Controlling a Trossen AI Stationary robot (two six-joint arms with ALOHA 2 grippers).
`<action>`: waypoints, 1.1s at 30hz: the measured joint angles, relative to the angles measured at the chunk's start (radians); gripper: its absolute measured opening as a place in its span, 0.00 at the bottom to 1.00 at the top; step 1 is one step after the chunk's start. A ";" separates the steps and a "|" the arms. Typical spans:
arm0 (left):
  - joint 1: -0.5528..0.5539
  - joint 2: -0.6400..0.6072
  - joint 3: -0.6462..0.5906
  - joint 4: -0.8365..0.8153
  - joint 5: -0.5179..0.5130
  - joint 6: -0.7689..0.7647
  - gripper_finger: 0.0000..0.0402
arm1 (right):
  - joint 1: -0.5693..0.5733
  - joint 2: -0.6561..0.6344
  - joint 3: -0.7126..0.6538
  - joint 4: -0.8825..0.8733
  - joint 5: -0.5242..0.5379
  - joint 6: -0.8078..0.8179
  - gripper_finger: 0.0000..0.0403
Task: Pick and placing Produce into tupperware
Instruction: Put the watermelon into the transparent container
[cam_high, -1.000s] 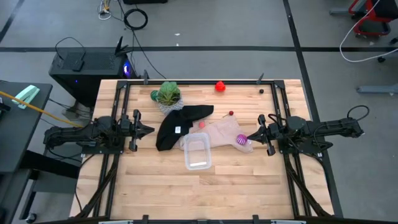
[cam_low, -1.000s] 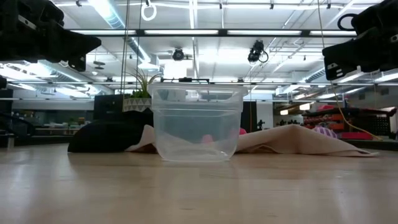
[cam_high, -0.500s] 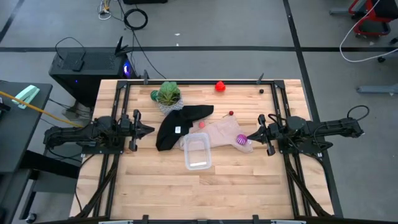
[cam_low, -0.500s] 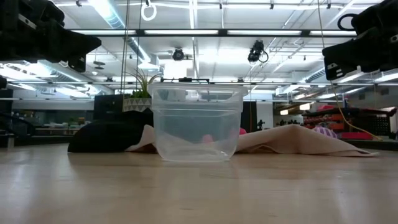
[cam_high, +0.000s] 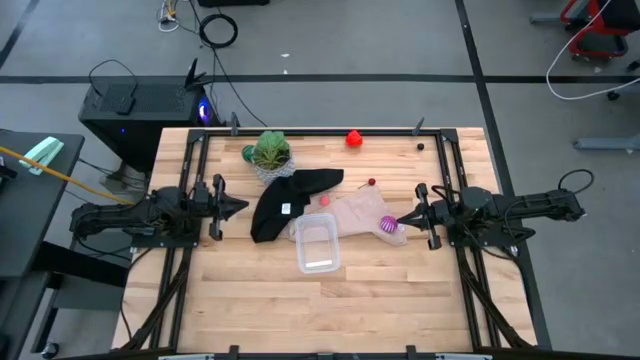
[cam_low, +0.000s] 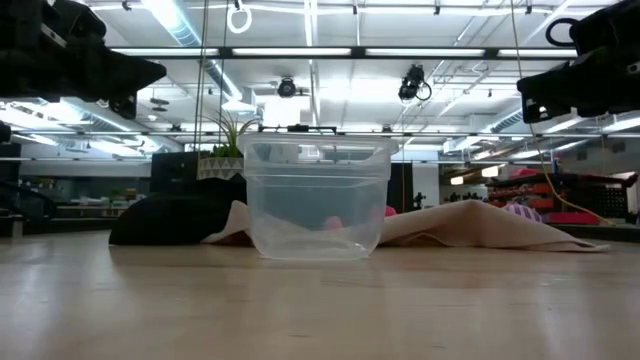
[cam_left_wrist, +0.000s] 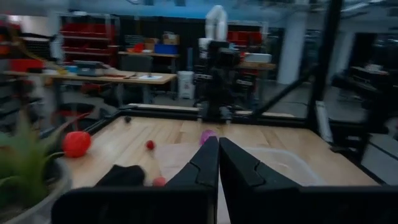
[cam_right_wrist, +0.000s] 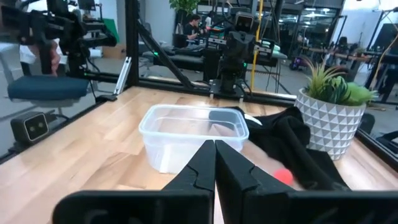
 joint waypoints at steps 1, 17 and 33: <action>0.000 0.000 0.000 0.000 -0.023 -0.007 0.05 | 0.000 0.000 0.000 0.000 0.000 -0.005 0.03; 0.000 0.000 0.000 0.248 -0.094 0.025 0.04 | 0.001 0.000 0.000 0.314 0.015 0.134 0.03; 0.000 0.000 0.000 0.552 -0.230 0.069 0.06 | 0.000 0.000 0.000 0.646 0.447 0.474 0.03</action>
